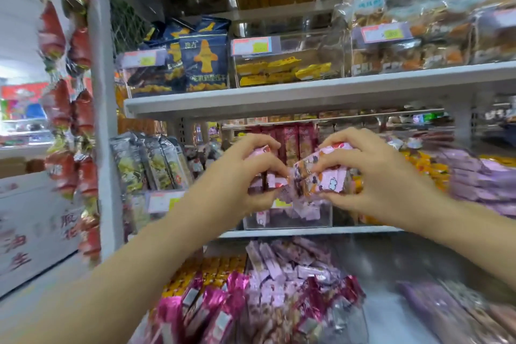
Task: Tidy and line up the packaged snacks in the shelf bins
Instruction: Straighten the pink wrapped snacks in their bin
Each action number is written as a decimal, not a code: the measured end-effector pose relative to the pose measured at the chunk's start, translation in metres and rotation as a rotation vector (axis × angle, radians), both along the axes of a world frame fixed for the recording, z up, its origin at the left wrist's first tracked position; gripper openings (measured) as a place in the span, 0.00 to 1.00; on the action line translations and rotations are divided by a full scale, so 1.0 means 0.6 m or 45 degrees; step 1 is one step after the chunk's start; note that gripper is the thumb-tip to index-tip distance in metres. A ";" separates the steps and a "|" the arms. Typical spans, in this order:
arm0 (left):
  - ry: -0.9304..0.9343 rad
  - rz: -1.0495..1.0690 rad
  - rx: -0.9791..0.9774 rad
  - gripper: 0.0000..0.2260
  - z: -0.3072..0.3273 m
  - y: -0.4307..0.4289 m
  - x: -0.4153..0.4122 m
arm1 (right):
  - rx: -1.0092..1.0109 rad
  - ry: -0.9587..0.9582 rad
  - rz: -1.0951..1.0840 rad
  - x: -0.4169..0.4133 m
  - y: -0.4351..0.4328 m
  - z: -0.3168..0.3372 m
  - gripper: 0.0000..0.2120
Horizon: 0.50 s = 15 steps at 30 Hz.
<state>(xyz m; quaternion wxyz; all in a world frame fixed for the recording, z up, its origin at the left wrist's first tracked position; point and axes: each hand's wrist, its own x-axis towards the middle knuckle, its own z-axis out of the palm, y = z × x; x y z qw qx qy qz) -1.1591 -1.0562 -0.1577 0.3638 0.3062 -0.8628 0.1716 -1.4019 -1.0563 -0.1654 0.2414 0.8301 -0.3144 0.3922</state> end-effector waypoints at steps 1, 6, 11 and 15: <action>0.014 -0.028 0.006 0.10 -0.021 0.003 0.003 | 0.027 -0.026 0.010 -0.001 0.003 -0.019 0.16; 0.168 -0.067 0.078 0.11 -0.129 0.003 0.009 | 0.187 -0.209 0.011 0.003 0.008 -0.123 0.15; 0.246 0.013 0.250 0.10 -0.239 -0.018 0.004 | 0.392 -0.279 -0.065 0.005 -0.018 -0.225 0.15; 0.365 0.121 0.340 0.10 -0.284 -0.058 -0.007 | 0.534 -0.454 -0.123 -0.005 -0.059 -0.268 0.13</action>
